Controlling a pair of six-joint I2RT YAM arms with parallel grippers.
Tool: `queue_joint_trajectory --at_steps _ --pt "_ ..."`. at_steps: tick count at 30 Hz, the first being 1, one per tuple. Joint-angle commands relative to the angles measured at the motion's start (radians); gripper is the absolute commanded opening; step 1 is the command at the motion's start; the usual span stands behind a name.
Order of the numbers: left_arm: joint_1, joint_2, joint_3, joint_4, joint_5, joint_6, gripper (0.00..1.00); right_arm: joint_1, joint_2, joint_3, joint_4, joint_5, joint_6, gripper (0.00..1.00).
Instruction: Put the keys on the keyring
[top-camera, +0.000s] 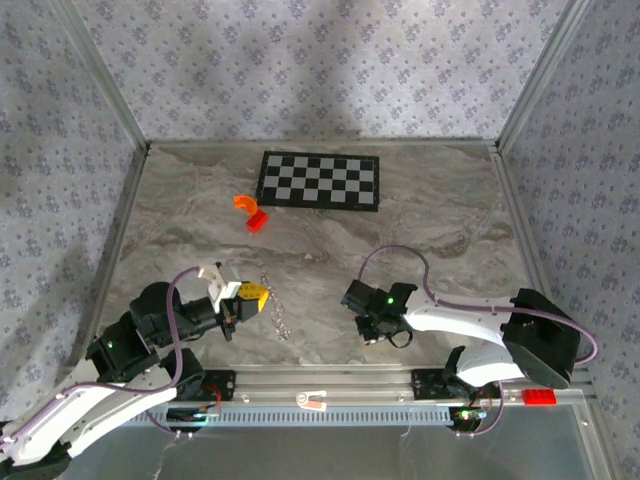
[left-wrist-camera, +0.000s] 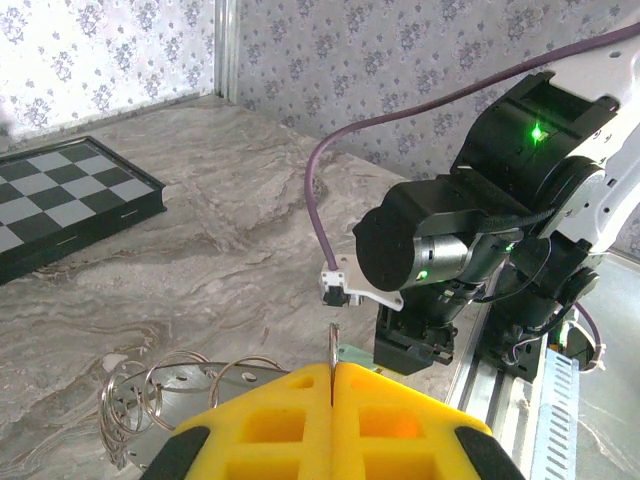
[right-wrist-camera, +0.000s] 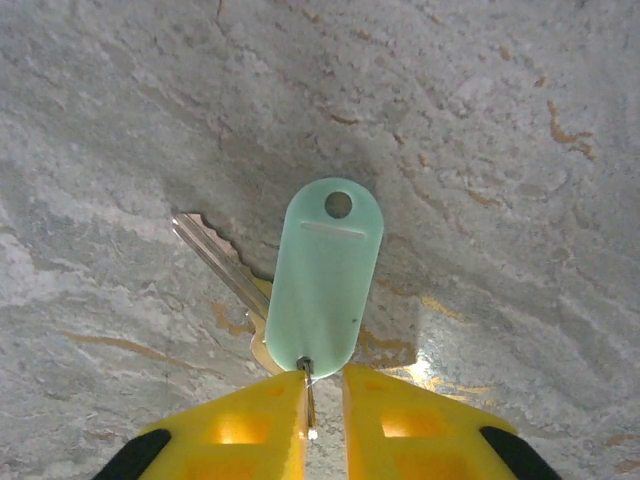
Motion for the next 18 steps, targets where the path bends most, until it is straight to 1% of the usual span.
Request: queue_joint_trajectory --at_steps 1,6,9,13,18 --pt "-0.004 -0.017 0.016 0.065 0.027 -0.005 0.00 0.007 0.011 0.013 -0.035 0.012 -0.012 0.14" --pt "-0.004 -0.021 0.015 0.065 0.029 -0.005 0.00 0.009 0.029 0.032 -0.057 0.002 -0.034 0.05" --pt "-0.004 -0.027 0.014 0.068 0.029 -0.005 0.00 0.010 0.034 0.053 -0.088 -0.015 -0.034 0.01" --pt "-0.004 -0.033 0.010 0.073 0.031 -0.005 0.00 -0.004 0.097 0.134 -0.213 -0.096 -0.065 0.00" --pt "-0.004 -0.028 0.023 0.064 0.037 0.002 0.00 -0.037 0.259 0.262 -0.406 -0.177 -0.201 0.00"
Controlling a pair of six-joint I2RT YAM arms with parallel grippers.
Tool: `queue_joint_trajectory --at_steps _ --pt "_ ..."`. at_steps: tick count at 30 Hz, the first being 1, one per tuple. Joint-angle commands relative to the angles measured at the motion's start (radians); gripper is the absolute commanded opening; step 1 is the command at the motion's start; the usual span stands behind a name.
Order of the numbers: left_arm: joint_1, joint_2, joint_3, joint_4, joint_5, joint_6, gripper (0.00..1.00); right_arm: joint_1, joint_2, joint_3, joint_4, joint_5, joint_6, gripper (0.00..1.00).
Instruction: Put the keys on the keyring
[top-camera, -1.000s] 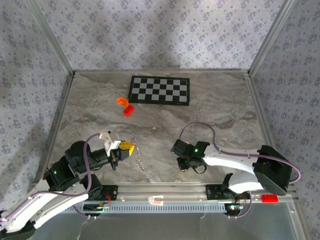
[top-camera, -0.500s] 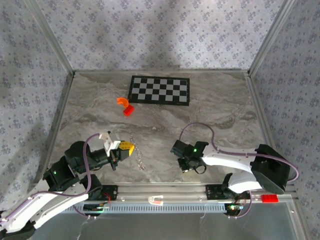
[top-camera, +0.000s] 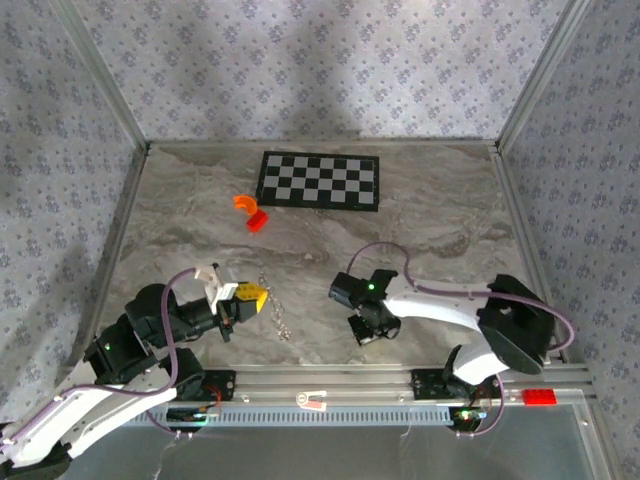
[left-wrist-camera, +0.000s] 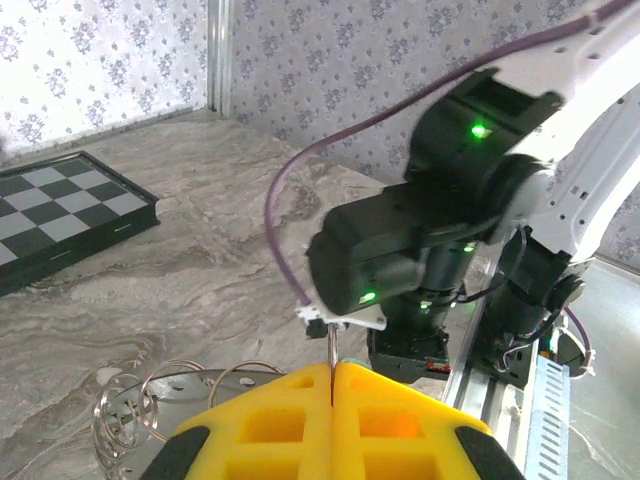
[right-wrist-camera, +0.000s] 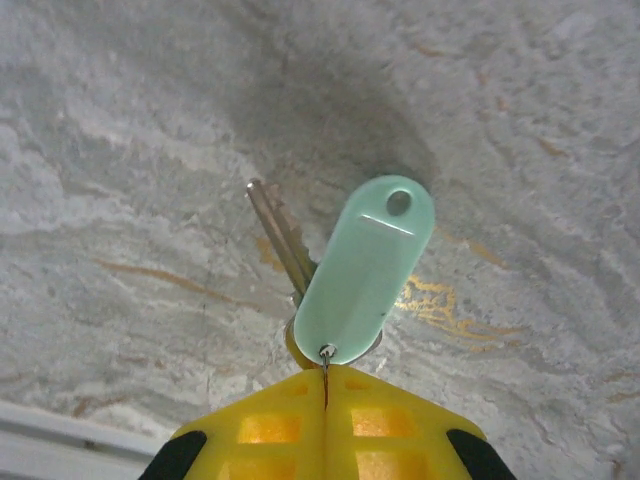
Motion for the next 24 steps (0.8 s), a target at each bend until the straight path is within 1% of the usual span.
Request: queue_joint_trajectory --at_steps 1,3,6,15,20,24 --pt "-0.004 -0.012 0.023 0.056 0.022 0.005 0.00 -0.017 0.100 0.078 -0.205 -0.066 -0.108 0.00" --pt "-0.004 -0.018 0.024 0.056 0.018 0.006 0.00 -0.022 0.152 0.114 -0.249 -0.075 -0.136 0.00" --pt "-0.004 -0.027 0.021 0.060 0.020 0.004 0.00 -0.044 0.191 0.127 -0.256 -0.091 -0.159 0.00" --pt "-0.004 -0.017 0.016 0.076 0.035 0.002 0.00 -0.076 0.238 0.148 -0.237 -0.082 -0.180 0.00" --pt "-0.004 -0.009 0.016 0.075 0.036 0.002 0.00 -0.078 0.209 0.135 -0.200 -0.053 -0.180 0.10" --pt "-0.004 0.000 0.018 0.070 0.036 0.001 0.00 -0.066 0.151 0.118 -0.157 -0.029 -0.158 0.22"
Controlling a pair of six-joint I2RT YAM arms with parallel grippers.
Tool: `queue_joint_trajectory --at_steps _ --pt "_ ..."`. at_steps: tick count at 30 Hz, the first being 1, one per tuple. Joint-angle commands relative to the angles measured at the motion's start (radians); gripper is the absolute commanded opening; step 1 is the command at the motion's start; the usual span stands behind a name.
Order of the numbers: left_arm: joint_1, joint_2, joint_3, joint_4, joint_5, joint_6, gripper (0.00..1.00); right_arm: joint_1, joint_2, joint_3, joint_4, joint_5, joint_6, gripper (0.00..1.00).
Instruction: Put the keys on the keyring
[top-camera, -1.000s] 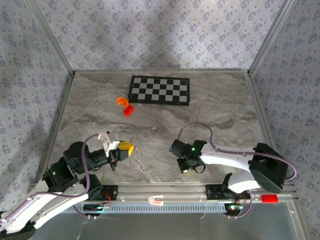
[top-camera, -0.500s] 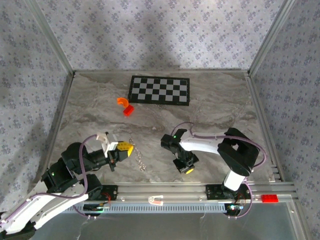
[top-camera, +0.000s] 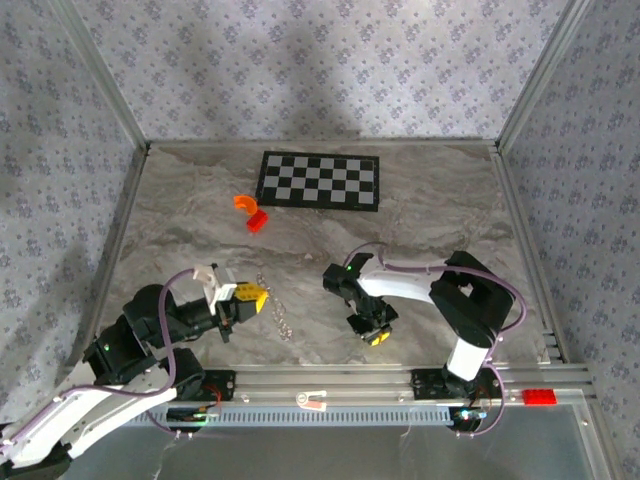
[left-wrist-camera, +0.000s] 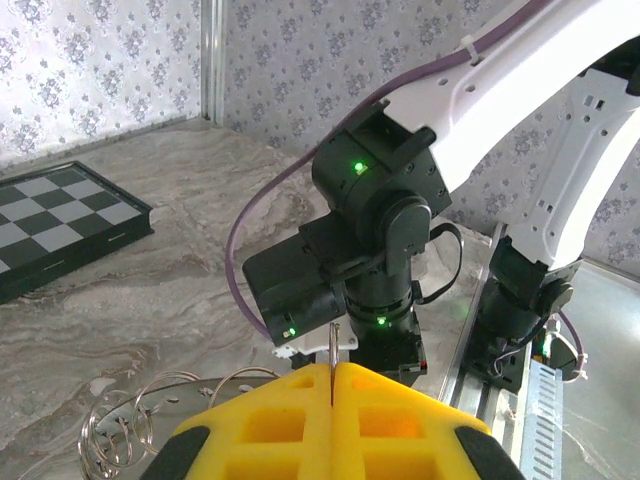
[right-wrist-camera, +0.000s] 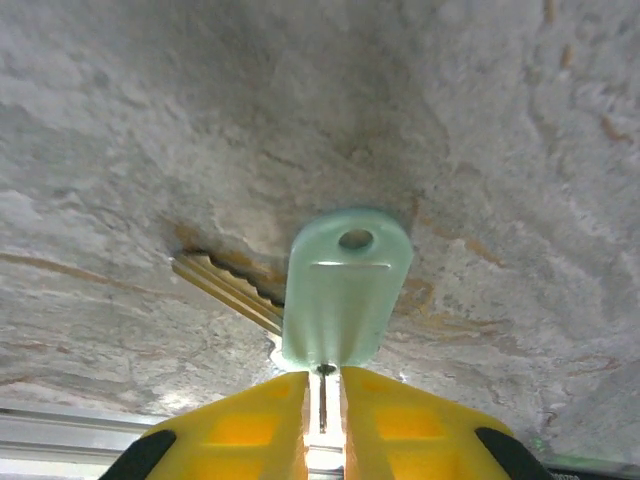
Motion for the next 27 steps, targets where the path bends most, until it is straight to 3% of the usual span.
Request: queue_joint_trajectory --at_steps 1,10,14,20,27 --pt "-0.004 0.004 0.018 0.057 0.024 -0.001 0.00 0.010 -0.075 -0.017 0.029 0.035 0.022 0.25" --pt "-0.004 0.018 0.021 0.044 0.025 -0.004 0.00 0.109 -0.314 -0.137 0.137 0.139 0.248 0.52" --pt "-0.005 0.036 0.026 0.045 0.030 0.001 0.00 0.149 -0.448 -0.261 0.237 0.176 0.364 0.59" --pt "-0.004 0.047 0.022 0.052 0.040 -0.002 0.00 0.160 -0.592 -0.391 0.331 0.197 0.428 0.59" --pt "-0.005 0.052 0.020 0.057 0.037 -0.001 0.00 0.173 -0.619 -0.441 0.345 0.172 0.427 0.53"
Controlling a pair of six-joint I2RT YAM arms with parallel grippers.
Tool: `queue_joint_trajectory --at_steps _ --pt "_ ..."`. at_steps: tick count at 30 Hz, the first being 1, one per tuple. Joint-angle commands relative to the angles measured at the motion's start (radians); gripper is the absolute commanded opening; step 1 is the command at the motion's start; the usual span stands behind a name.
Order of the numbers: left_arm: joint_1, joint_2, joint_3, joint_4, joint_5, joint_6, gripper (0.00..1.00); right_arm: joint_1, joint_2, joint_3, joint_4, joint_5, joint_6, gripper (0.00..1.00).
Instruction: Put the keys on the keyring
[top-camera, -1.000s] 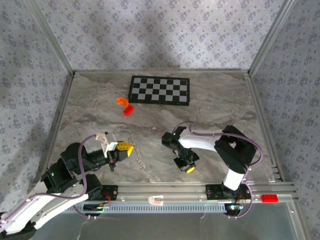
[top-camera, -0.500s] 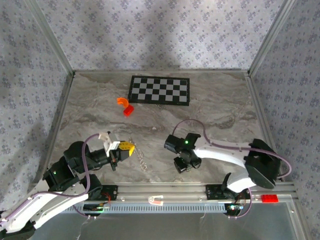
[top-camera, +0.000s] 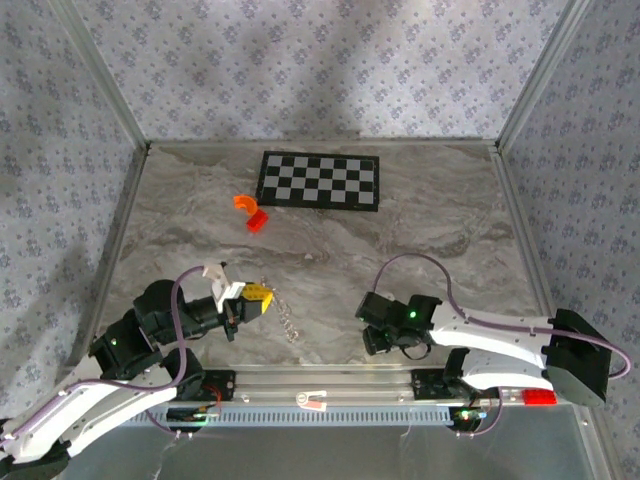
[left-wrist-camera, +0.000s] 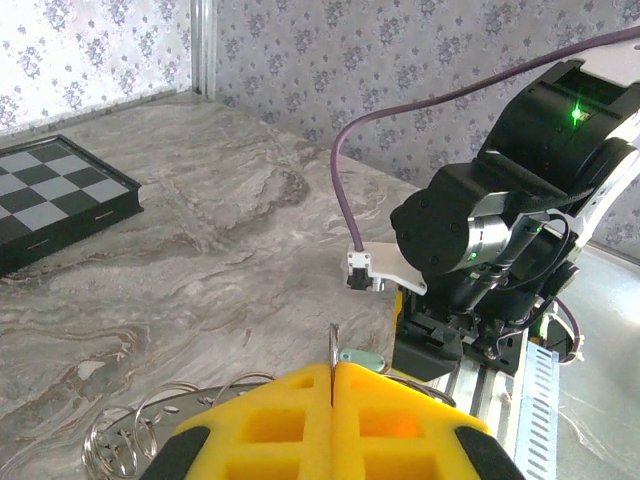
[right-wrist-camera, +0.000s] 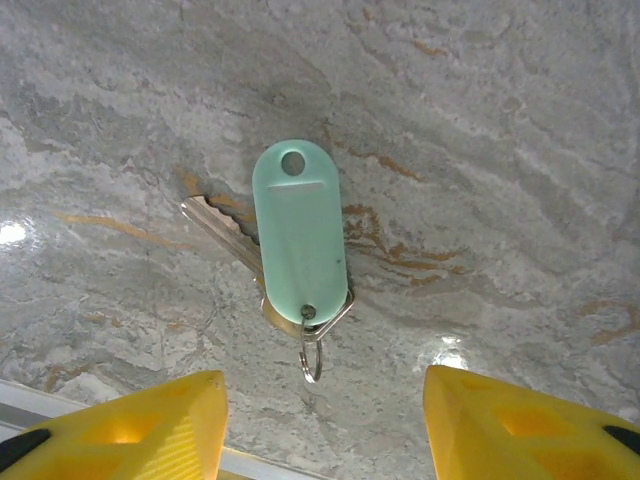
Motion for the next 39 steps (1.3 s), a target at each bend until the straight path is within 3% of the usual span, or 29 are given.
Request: queue_joint_trajectory --at_steps 1,30,39 --pt "-0.004 0.004 0.022 0.057 0.019 0.001 0.00 0.013 -0.009 -0.021 0.013 0.014 0.032 0.52" --pt "-0.005 0.013 0.022 0.057 0.014 0.004 0.00 0.019 0.106 0.015 0.031 0.028 -0.022 0.10" --pt "-0.004 0.001 0.018 0.051 0.015 -0.004 0.00 0.011 0.125 0.046 -0.067 -0.018 -0.018 0.02"
